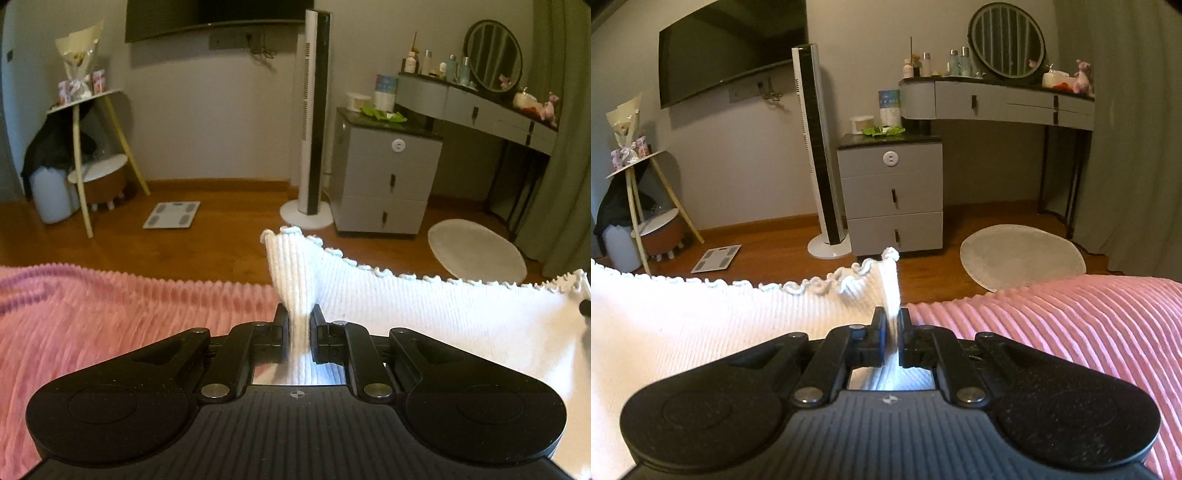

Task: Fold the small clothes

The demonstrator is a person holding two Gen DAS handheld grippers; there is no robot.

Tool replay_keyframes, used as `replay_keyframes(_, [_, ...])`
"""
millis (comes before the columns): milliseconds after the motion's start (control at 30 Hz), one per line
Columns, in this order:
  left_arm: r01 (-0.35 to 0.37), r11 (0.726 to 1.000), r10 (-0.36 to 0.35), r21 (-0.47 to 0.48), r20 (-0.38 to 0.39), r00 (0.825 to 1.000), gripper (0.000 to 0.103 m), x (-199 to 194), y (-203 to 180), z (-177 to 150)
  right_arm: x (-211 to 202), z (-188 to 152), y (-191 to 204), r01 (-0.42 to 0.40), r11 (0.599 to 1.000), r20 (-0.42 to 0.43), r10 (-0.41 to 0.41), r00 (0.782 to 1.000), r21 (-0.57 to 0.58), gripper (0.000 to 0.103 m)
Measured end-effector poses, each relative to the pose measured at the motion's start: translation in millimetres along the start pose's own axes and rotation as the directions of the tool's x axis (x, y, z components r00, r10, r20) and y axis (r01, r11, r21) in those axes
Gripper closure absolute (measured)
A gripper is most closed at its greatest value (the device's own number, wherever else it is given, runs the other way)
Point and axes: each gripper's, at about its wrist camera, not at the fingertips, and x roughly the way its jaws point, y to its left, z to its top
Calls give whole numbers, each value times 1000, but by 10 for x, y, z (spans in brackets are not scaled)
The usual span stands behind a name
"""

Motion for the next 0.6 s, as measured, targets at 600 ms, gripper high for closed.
replay_keyframes(600, [-129, 991, 129, 18, -27, 991, 77, -57, 1, -429, -578, -392, -206, -28, 994, 35, 24, 999, 103, 95])
